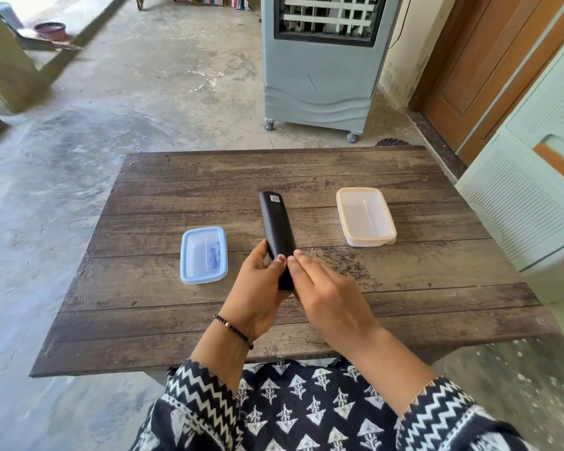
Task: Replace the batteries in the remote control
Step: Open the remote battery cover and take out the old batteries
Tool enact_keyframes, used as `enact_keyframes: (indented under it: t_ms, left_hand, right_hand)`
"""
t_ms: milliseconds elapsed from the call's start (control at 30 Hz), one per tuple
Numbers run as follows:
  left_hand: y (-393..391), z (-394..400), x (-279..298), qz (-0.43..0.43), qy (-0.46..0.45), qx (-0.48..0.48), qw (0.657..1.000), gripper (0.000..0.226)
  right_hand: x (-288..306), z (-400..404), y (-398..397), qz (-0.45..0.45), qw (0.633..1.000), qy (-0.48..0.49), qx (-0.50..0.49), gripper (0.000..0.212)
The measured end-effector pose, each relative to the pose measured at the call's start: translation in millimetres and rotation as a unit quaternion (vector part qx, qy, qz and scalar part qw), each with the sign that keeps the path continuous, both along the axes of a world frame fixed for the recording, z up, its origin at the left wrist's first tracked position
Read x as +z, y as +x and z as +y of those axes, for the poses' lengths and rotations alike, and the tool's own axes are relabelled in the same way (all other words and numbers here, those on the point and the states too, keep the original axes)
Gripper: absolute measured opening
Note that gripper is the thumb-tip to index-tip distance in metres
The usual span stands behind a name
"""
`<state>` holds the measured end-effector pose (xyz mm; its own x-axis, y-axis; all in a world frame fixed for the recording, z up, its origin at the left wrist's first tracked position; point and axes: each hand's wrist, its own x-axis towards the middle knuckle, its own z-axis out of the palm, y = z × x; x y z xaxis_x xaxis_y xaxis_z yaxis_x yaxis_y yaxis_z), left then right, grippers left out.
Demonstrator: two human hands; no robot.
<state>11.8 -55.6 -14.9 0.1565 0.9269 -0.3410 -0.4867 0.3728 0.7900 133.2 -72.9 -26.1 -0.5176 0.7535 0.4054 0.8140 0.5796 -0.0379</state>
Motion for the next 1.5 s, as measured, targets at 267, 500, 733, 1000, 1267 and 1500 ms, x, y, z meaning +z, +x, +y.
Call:
enact_keyframes:
  t_ms: [267,500,733,1000,1267,1500]
  left_hand:
    - [-2,0,-1,-0.028,-0.016,0.021,0.999,0.033]
    - [-2,-7,-5,-0.05,-0.027,0.013,0.998,0.037]
    - [-5,-6,-1,-0.046,-0.022,0.011,0.999,0.033]
    - [-1,-12,-8,-0.016,-0.045,0.001,0.999,0.031]
    - [-3,-13,-11,-0.04,-0.074,0.028,0.996,0.027]
    - [-1,-14,-11,-0.008,-0.102,0.024,0.994,0.037]
  right_hand:
    - [1,2,2,0.061,0.995,-0.073,0.006,0.037]
    - [16,13,7,0.169,0.967,-0.19,-0.018,0.041]
    - [19,11,7,0.125,0.979,-0.163,0.006,0.036]
    - [27,19,9,0.216,0.969,-0.072,-0.1,0.02]
    - [-9,13,48,0.424,0.816,-0.214,-0.331,0.015]
    - [-37,0,52,0.359,0.819,-0.223,-0.387,0.016]
